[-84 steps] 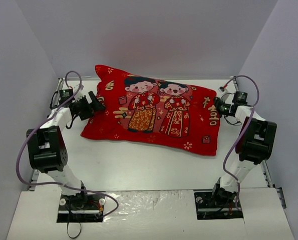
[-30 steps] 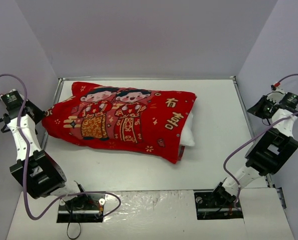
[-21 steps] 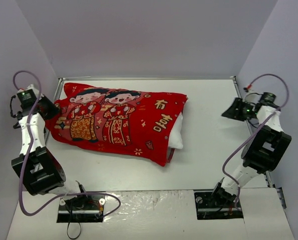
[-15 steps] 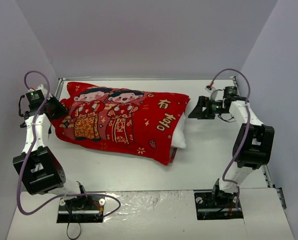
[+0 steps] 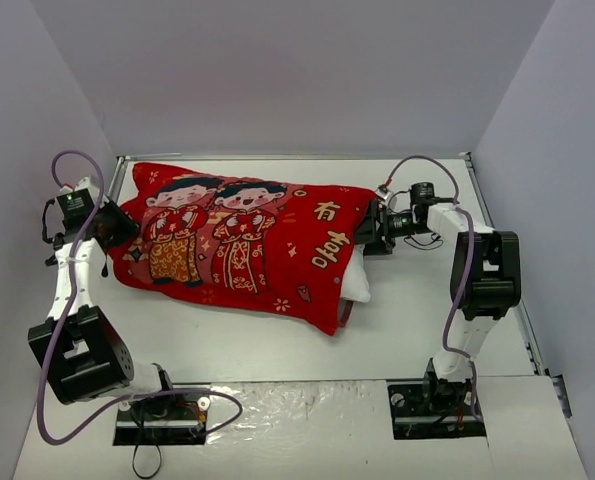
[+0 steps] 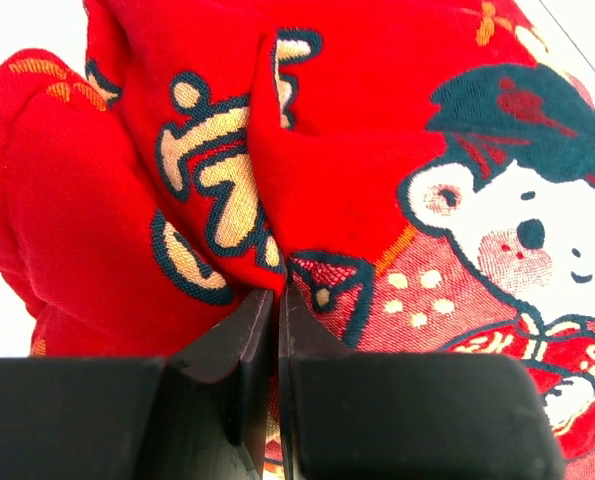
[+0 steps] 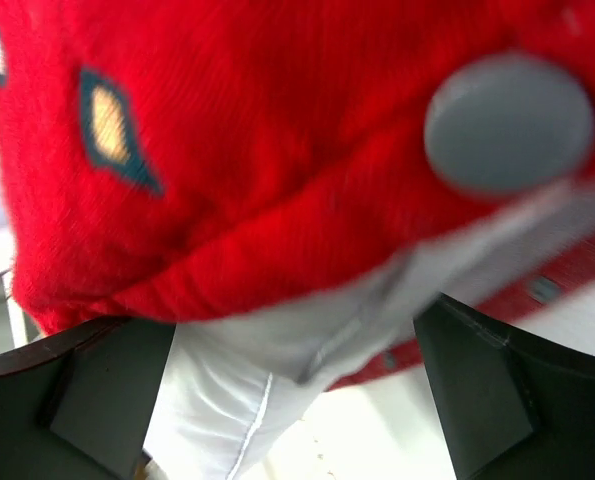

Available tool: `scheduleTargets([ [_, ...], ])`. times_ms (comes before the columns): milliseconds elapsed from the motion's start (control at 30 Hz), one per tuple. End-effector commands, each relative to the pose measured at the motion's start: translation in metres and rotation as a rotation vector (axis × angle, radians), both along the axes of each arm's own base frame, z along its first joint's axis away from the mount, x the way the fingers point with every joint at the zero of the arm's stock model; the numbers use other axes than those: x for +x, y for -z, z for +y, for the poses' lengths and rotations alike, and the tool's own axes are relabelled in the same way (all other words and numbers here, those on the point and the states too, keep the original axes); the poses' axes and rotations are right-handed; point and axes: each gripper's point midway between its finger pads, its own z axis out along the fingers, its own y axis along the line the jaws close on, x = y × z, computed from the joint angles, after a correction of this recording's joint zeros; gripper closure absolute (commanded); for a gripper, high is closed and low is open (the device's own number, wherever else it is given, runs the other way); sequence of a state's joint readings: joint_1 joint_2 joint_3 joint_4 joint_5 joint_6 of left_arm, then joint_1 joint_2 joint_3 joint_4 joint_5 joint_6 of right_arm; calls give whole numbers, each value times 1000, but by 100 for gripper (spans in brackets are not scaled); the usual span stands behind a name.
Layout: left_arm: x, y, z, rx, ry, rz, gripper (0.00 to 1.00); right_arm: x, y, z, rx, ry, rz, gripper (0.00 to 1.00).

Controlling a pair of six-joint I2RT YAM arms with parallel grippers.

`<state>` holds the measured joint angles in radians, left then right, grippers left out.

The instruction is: Remove the pillowcase from the pillow

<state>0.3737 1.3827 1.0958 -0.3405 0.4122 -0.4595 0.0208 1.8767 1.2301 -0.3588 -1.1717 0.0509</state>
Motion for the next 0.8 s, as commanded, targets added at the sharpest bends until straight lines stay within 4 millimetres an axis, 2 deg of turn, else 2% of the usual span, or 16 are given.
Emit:
scheduleTargets([
  [0,-5,-12,-26,-48,50,-29,98,-12,-38,26,240,-124,-7,0],
  [133,-6,-9,-41,-62,73,-24,98,-7,-51,38,293,-175,-27,0],
  [267,-5,-5,-64,-91,94,-20,98,10,-38,48,272,-194,-33,4],
  [300,-4,-5,-68,-90,96,-25,98,15,-34,49,262,-196,-43,14],
  [333,-4,-3,-80,-102,109,-21,98,23,-39,52,261,-205,-76,25],
  [367,-5,1,-86,-107,118,-14,98,27,-33,52,275,-208,-60,51],
  [433,-6,4,-95,-102,128,-7,98,35,-32,51,274,-203,-67,77],
  [467,-7,6,-107,-111,148,-2,98,43,-30,45,257,-183,-79,94],
  [500,-11,10,-113,-119,158,5,98,49,-27,39,225,-173,-121,100],
  [533,-14,13,-118,-129,162,14,98,54,-26,32,204,-160,-157,100],
  [567,-18,15,-126,-132,181,21,98,63,-28,13,180,-117,-188,100],
  [600,-27,19,-129,-133,186,36,98,68,-25,4,131,-89,-203,100],
  [633,-33,21,-127,-120,180,48,98,77,-28,-19,83,-48,-267,100],
  [667,-39,21,-125,-106,174,54,98,85,-24,-50,42,19,-291,100],
  [733,-59,18,-113,-56,140,67,98,92,-15,-92,-112,79,-362,100],
  [767,-68,19,-99,-29,84,88,98,85,-7,-120,-160,121,-334,100],
])
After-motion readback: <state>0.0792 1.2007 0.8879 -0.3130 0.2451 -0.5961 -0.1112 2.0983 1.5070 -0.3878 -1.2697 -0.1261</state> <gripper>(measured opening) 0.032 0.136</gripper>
